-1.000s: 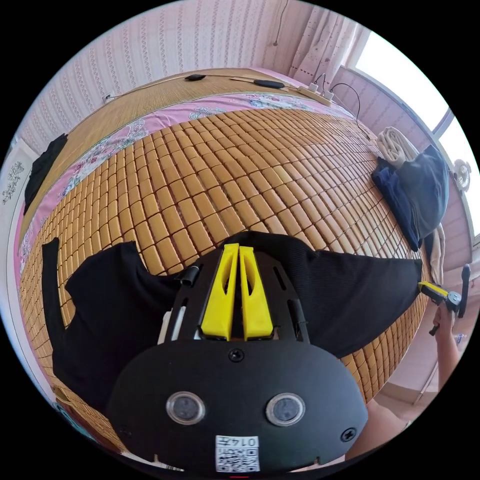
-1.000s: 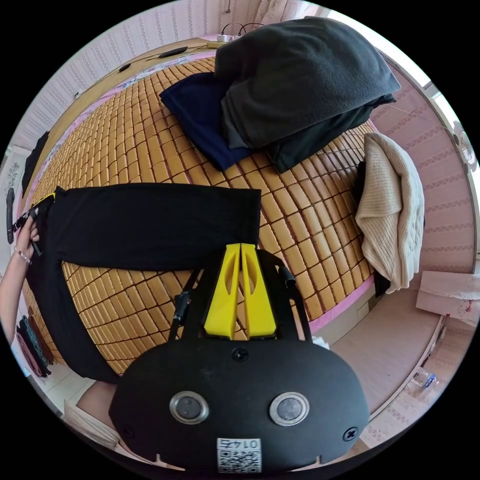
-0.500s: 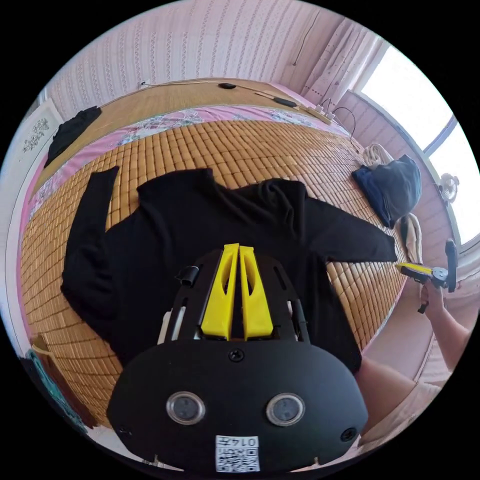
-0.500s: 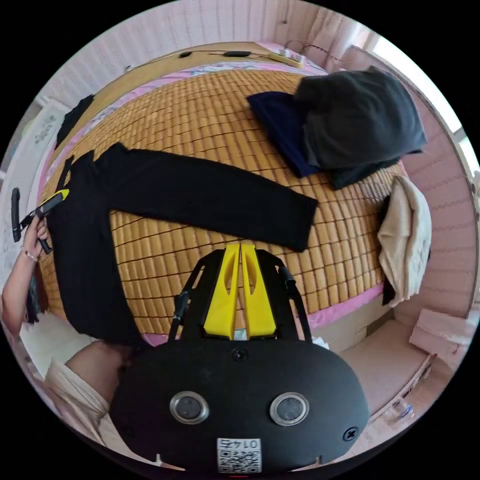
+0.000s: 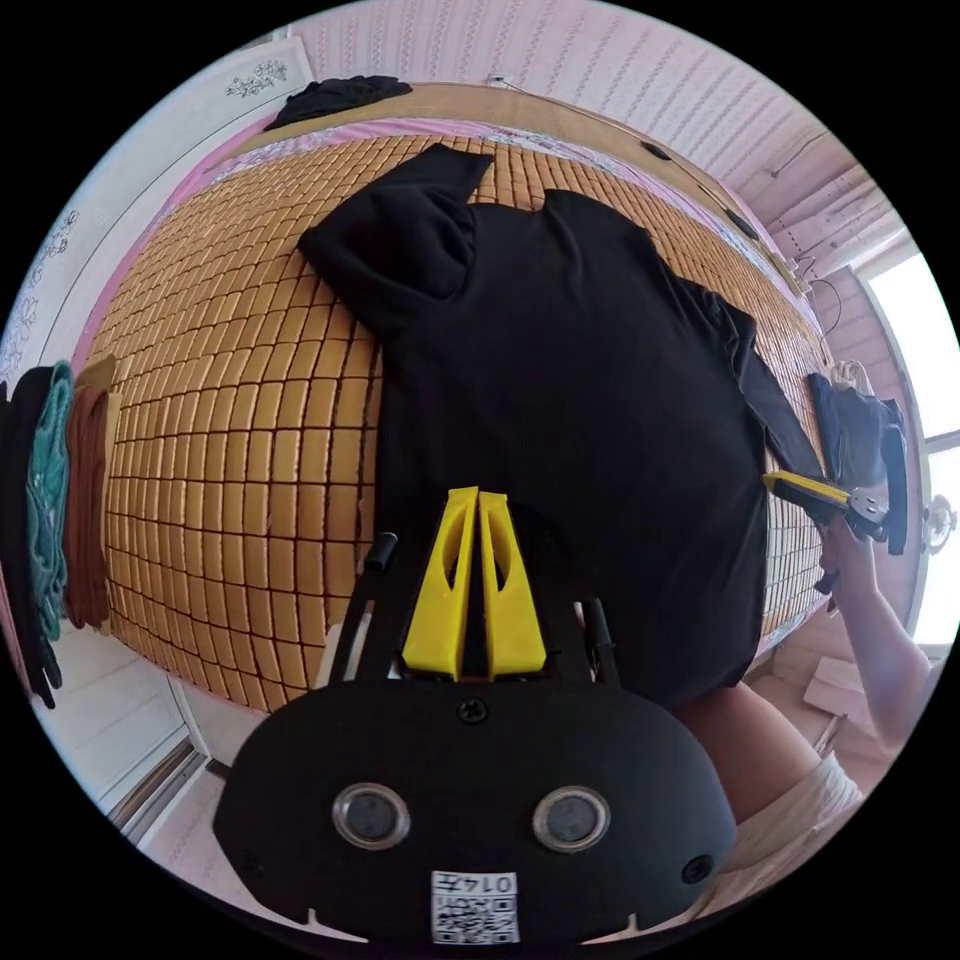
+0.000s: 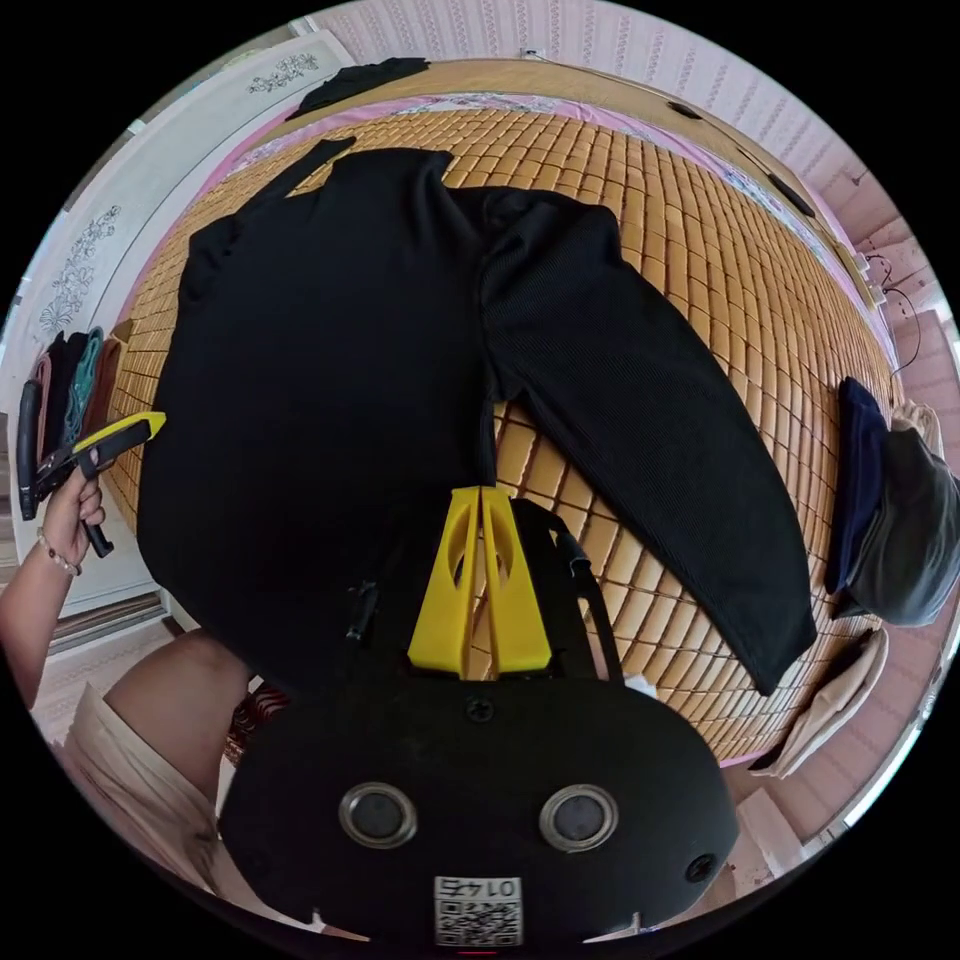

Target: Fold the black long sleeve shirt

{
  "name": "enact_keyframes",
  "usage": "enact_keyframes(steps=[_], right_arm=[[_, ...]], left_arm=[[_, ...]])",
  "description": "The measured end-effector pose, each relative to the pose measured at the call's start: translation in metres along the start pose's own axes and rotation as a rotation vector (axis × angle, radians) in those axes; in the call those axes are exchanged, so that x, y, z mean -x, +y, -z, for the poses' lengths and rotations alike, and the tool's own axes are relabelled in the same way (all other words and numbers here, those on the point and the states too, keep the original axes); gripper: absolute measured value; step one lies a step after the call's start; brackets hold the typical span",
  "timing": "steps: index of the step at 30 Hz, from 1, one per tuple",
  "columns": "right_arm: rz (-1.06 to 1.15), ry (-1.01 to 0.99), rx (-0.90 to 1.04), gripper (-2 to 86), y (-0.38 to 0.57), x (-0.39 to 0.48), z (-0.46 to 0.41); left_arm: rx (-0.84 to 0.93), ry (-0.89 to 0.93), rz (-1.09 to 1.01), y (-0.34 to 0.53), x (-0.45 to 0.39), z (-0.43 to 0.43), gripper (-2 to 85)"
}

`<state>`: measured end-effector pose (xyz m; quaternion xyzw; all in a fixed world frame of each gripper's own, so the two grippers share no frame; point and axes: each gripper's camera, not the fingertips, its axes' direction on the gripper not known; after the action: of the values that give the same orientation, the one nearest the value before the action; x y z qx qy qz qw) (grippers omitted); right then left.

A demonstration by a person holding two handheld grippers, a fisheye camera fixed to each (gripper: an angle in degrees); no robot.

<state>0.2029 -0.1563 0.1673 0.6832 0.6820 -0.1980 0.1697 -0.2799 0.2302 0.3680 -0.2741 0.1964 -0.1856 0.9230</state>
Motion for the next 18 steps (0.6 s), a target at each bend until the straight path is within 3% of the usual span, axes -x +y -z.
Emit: enact_keyframes(steps=[6, 10, 18], right_arm=[[0.020, 0.080, 0.098, -0.9, -0.027, 0.016, -0.023], [0.159, 0.128, -0.028, -0.5, -0.085, 0.059, -0.009], [0.528, -0.149, -0.272, 7.4, -0.312, 0.263, -0.046]], left_arm=[[-0.011, 0.097, 0.066, 0.034, 0.034, 0.008, -1.0], [-0.080, 0.079, 0.081, 0.055, 0.047, 0.037, -1.0], [-0.081, 0.099, 0.037, 0.104, 0.062, 0.047, -1.0]])
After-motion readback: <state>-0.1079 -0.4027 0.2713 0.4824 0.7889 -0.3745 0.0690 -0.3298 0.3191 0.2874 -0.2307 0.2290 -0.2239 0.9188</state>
